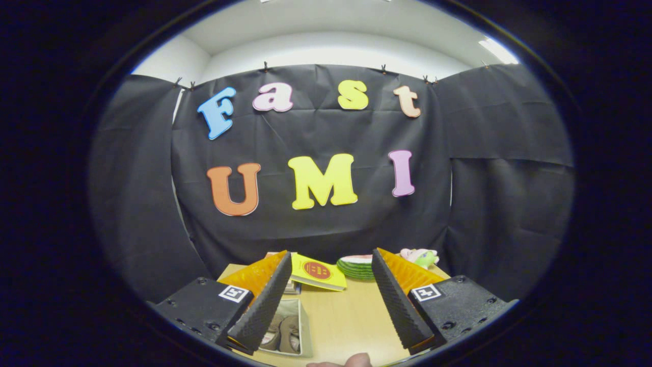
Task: Open the storage box then place both shoes into the box .Put the left shoe in first, then the right shoe, with the right side of both shoes facing outward in a uniform manner.
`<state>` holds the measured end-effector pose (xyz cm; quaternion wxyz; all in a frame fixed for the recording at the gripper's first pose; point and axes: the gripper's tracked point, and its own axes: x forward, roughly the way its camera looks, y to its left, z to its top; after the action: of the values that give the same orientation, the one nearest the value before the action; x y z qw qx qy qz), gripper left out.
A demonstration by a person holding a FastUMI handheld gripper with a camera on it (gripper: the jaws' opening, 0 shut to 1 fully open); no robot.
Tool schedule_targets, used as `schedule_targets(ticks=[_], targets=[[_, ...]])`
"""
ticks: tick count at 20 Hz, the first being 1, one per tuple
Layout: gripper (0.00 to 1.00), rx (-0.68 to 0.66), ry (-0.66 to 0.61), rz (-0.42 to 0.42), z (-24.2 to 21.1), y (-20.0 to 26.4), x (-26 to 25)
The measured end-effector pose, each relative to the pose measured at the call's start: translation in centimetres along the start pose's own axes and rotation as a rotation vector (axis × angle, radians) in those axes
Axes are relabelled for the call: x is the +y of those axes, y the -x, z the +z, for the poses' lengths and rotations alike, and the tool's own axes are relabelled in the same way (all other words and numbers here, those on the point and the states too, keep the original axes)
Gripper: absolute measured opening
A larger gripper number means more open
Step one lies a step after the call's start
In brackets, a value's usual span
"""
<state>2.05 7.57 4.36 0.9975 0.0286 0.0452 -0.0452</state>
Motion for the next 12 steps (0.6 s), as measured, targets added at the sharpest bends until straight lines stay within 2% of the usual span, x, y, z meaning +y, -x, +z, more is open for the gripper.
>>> schedule_targets(ticks=[12], targets=[[1.00,-0.025,0.000,0.039,0.4,-0.9,1.8]])
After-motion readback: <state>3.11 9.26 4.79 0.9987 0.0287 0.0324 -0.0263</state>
